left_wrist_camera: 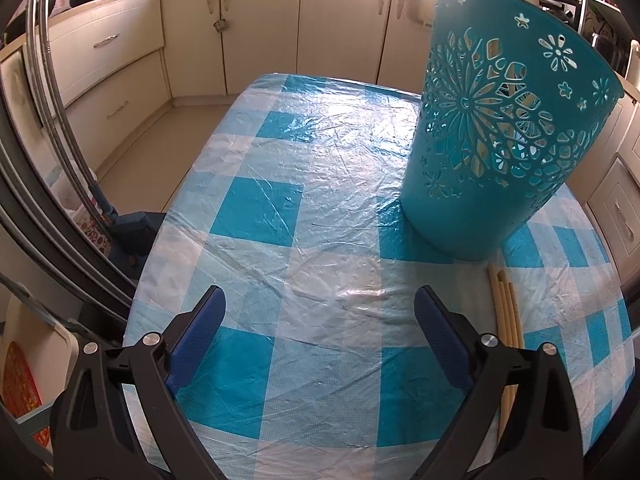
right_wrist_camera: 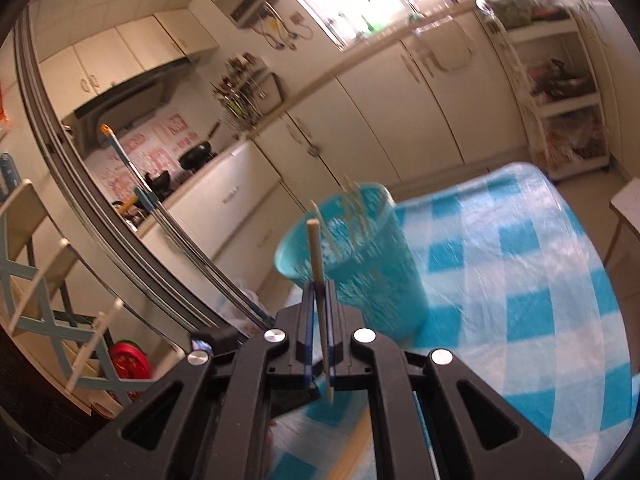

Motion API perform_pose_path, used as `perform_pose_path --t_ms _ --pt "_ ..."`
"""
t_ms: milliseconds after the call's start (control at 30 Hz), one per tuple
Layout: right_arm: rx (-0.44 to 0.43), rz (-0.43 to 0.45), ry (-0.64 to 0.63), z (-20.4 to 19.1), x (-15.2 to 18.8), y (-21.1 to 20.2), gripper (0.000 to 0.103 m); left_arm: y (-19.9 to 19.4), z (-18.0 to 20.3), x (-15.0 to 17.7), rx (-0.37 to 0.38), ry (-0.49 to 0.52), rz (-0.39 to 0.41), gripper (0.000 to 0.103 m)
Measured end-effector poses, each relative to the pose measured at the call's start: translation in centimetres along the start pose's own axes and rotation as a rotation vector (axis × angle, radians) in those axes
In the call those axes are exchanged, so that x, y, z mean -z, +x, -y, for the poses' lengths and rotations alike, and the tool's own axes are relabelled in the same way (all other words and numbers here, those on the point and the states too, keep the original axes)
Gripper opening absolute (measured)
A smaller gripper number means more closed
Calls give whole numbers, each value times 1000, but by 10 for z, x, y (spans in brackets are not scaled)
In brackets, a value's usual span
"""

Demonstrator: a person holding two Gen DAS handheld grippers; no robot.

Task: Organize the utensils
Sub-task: 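Lift the chopstick with the right tool over the basket and release it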

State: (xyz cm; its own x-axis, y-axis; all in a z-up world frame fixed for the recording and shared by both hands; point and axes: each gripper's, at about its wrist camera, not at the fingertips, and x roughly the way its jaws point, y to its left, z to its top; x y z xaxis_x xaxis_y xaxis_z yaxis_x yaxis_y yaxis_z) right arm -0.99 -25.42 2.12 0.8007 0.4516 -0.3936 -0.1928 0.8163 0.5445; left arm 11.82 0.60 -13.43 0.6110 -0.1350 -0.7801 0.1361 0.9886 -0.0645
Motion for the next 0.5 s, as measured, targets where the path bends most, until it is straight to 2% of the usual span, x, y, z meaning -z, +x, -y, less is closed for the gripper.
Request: perform_pose_path --t_ms 500 --pt "-47 54 -54 -26 -45 -1 5 2 -1 -1 7 -9 -3 92"
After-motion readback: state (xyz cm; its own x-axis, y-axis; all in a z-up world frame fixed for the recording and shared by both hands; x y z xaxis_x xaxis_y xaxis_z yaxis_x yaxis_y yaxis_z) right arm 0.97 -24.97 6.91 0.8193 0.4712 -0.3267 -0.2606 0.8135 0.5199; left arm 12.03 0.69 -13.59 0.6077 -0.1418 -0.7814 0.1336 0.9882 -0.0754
